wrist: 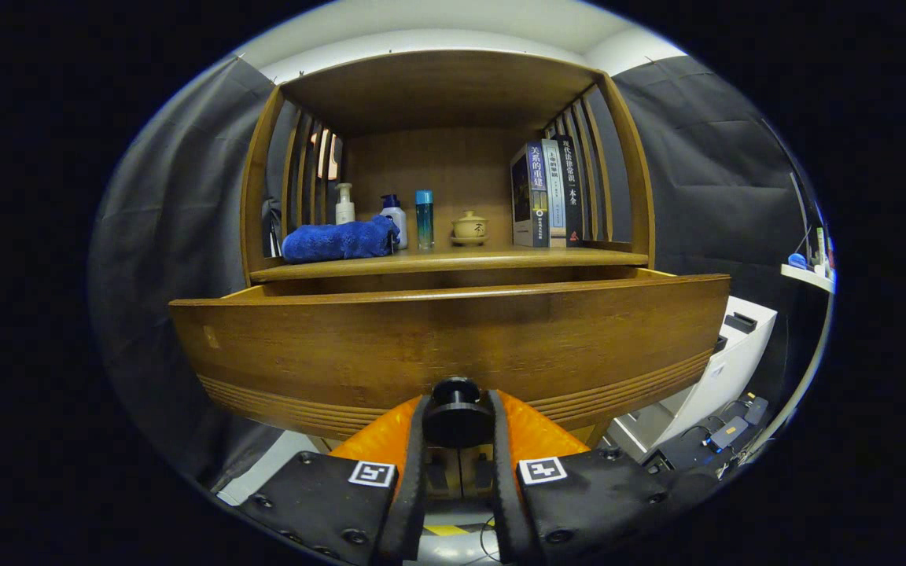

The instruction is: Pull open the drawer, take out the items inside it, and place them on the countertop above the cabinet.

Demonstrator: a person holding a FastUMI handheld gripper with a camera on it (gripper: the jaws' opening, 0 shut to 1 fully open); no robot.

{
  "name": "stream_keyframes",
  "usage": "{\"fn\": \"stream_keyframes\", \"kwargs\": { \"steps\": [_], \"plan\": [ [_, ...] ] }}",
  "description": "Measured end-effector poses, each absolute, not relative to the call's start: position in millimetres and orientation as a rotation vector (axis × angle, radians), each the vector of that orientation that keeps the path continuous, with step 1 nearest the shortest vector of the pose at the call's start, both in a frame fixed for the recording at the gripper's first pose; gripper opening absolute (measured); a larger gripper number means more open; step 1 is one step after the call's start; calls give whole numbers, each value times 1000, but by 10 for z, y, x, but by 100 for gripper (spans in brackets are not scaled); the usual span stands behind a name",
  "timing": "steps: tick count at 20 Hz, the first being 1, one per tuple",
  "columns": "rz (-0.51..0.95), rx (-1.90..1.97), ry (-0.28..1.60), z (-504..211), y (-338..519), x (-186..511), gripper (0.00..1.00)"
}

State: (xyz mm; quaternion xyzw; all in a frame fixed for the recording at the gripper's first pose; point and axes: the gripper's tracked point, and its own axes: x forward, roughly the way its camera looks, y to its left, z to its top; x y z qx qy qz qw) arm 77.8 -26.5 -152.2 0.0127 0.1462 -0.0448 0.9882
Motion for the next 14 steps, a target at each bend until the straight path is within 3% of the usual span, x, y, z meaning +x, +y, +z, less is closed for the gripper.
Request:
{"fn": "stream_keyframes", "kwargs": {
  "steps": [14],
  "plan": [
    [-30, 62, 377, -1584, -152, 273, 44]
  ]
}}
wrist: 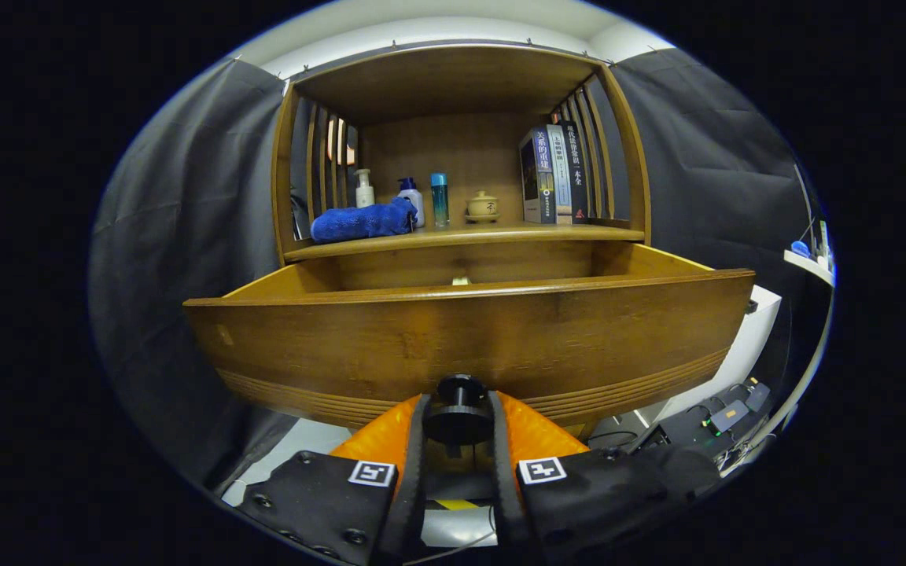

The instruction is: Pull open the drawer, take out the items inside it, and place them on the countertop above the cabinet.

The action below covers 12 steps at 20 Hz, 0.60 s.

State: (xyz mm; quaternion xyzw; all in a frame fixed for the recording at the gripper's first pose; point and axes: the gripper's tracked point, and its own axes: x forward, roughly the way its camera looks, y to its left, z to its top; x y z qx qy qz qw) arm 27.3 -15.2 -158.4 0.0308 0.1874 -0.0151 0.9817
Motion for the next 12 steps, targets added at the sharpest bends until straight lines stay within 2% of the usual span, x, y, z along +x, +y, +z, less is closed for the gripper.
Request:
{"fn": "stream_keyframes", "kwargs": {
  "steps": [10, 12],
  "plan": [
    [-23, 22, 372, -1593, -128, 213, 44],
    [-22, 14, 365, -1591, -124, 224, 47]
  ]
}}
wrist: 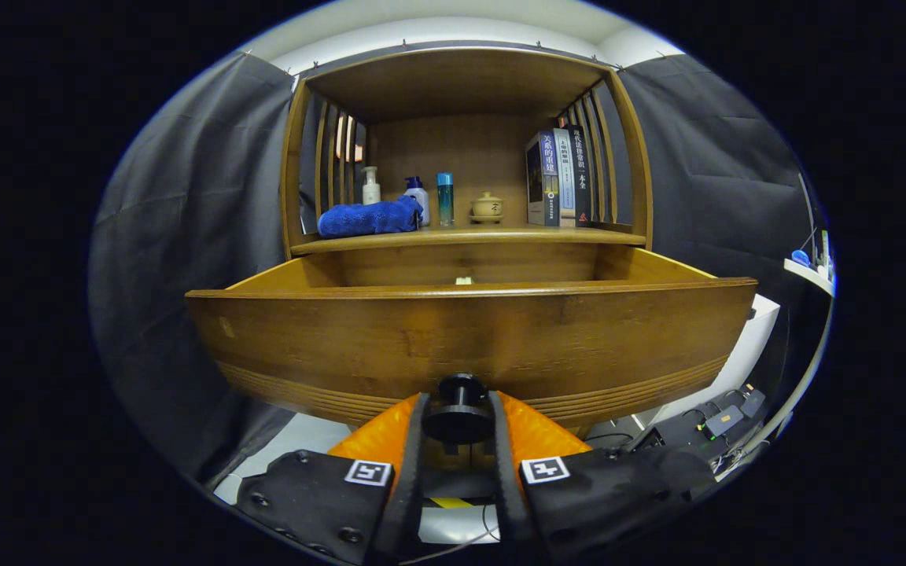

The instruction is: Pull open the drawer, take out the items inside it, and place them on the countertop above the cabinet.

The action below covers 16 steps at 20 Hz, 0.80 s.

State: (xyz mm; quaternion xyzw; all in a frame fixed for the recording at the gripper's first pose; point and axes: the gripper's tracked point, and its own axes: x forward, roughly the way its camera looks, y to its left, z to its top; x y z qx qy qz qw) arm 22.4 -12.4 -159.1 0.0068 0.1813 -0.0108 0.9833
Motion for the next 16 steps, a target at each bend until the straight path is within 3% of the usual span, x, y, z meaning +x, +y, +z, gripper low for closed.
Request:
{"fn": "stream_keyframes", "kwargs": {
  "steps": [7, 11, 16],
  "plan": [
    [51, -77, 331, -1512, 97, 143, 79],
    [79, -89, 227, -983, 105, 89, 98],
    [27, -88, 124, 153, -190, 575, 98]
  ]
}}
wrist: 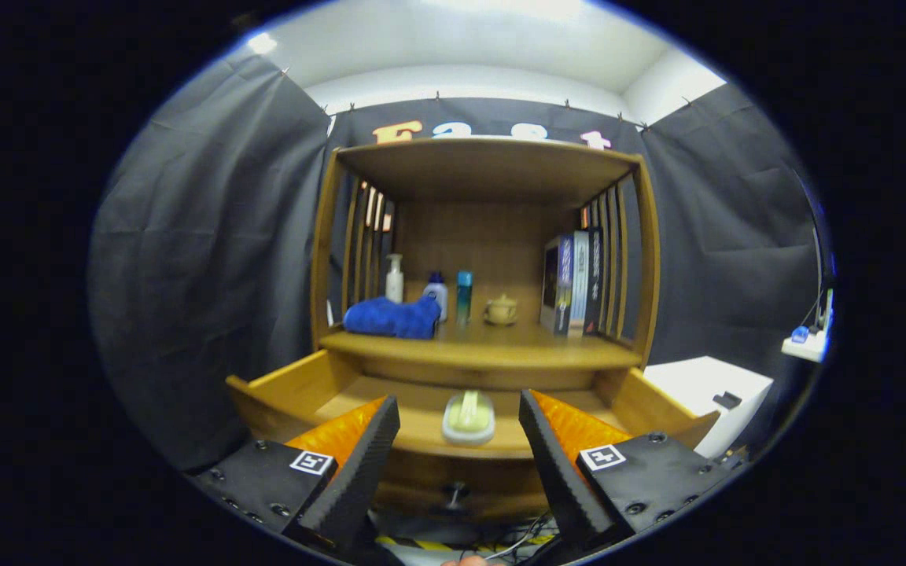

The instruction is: Pull open the drawer, take out the items inside it, and place them on the countertop above the cabinet.

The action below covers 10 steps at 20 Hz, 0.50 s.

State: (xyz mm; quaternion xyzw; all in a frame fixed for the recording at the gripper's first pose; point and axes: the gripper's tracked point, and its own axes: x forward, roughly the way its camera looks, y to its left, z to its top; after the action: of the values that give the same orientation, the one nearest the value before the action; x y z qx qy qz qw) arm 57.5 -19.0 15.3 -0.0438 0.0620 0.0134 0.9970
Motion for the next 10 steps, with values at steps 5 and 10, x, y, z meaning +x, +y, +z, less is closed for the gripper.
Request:
{"fn": "stream_keyframes", "kwargs": {
  "steps": [5, 10],
  "plan": [
    [13, -80, 329, 355, -221, 1564, 98],
    [33, -79, 660, -371, -69, 2088, 99]
  ]
}}
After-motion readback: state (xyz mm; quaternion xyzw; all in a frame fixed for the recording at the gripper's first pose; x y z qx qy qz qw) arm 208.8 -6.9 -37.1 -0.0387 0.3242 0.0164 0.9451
